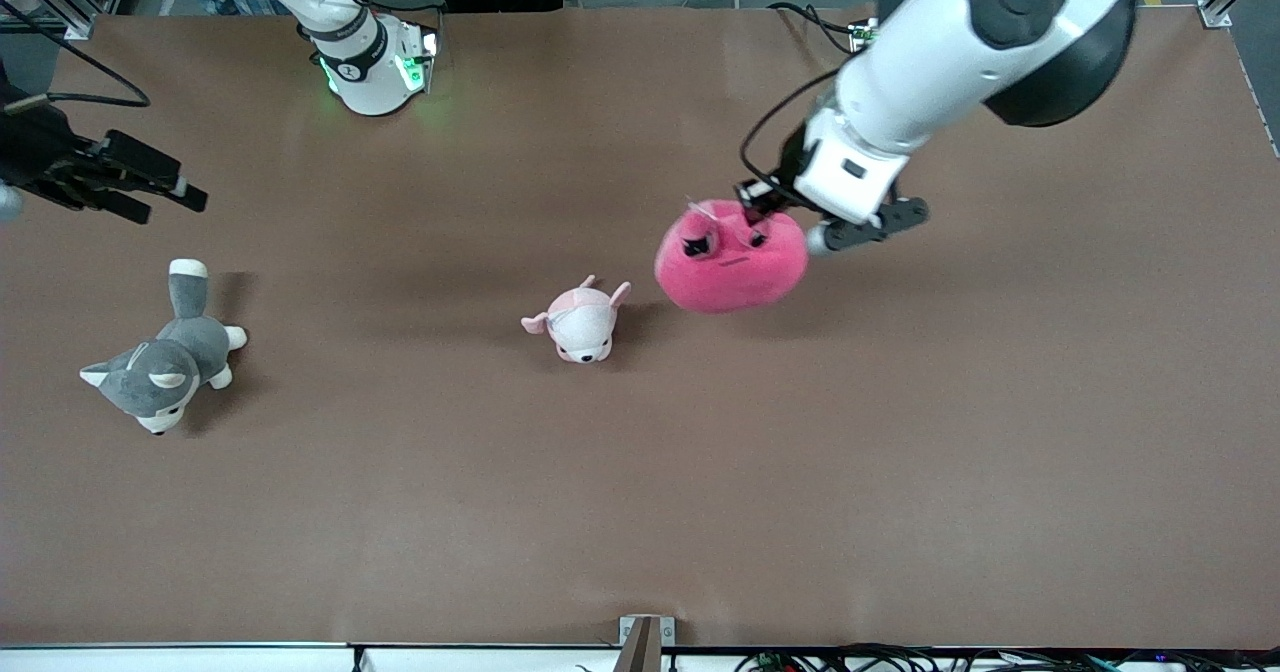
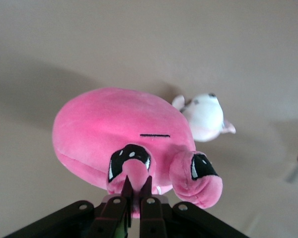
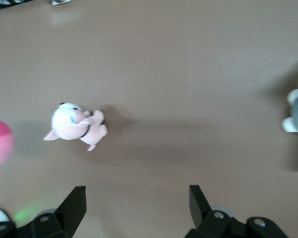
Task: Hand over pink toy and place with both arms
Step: 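Carry the pink plush toward the middle while the right gripper approaches, then grasp the pink plush with the right gripper while the left gripper opens, then carry the plush beside the grey cat while the left gripper withdraws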
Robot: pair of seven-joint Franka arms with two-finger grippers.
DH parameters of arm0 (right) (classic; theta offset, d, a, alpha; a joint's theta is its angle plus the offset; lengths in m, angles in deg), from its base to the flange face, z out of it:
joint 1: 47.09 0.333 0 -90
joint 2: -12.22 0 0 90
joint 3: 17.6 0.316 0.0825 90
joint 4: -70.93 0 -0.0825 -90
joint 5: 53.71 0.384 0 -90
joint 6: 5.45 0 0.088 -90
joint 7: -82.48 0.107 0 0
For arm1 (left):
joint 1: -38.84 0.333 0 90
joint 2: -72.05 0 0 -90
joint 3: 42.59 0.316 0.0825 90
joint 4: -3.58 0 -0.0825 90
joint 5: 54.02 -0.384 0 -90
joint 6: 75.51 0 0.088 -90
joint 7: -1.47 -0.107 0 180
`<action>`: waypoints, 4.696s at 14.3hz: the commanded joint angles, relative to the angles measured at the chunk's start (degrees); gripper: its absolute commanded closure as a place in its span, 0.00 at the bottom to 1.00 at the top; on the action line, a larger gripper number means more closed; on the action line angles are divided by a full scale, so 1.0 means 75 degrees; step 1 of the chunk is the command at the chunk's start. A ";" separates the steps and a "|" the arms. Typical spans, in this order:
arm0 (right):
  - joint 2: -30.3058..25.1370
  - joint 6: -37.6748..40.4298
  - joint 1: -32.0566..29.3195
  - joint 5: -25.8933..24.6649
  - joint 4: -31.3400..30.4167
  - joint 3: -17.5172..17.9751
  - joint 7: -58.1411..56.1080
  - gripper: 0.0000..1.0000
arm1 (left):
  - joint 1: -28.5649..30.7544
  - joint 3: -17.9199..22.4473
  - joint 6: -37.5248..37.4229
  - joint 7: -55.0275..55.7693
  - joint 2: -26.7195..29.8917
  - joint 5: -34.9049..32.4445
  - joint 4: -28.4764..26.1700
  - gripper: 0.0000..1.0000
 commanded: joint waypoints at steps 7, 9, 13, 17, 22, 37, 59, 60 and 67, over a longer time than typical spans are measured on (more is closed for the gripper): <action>0.0641 -0.0692 0.1287 0.0910 0.0022 -0.0020 0.0035 0.22 | -0.1281 -0.0073 0.0243 0.1533 -0.0861 0.0053 0.0613 0.99; 0.0852 -0.0787 0.1615 0.0933 0.0022 -0.0020 0.0035 0.22 | -0.1493 -0.0073 0.0349 0.1696 -0.0909 0.0064 0.0695 1.00; 0.1157 -0.0881 0.2037 0.1330 -0.0001 -0.0020 0.0256 0.28 | -0.1739 -0.0073 0.0864 0.2479 -0.1072 0.0076 0.0987 1.00; 0.1380 -0.1092 0.2541 0.1507 -0.0001 -0.0020 0.0806 0.29 | -0.2125 -0.0073 0.0969 0.3206 -0.1307 0.0065 0.1409 1.00; 0.1427 -0.1010 0.3023 0.1508 -0.0013 -0.0020 0.1641 0.29 | -0.2442 -0.0061 0.1953 0.4157 -0.1729 0.0053 0.1656 1.00; 0.1568 -0.0599 0.3269 0.1871 -0.0025 -0.0008 0.1911 0.39 | -0.3496 0.0899 0.2400 0.4497 -0.2456 -0.0018 0.2418 1.00; 0.1568 -0.0306 0.1972 0.1836 0.0291 -0.0067 0.0940 1.00 | -0.3345 0.0900 0.0319 0.4440 -0.1906 -0.2029 0.2230 0.00; 0.1591 -0.0307 0.1736 0.1743 0.0385 -0.0079 0.0763 1.00 | -0.3368 0.0911 -0.0174 0.4439 -0.1859 -0.2462 0.2219 0.00; 0.2082 -0.0353 0.0516 0.1566 0.0550 -0.0079 0.0586 1.00 | -0.3134 0.0900 -0.1889 0.4334 -0.1472 -0.3686 0.2207 0.00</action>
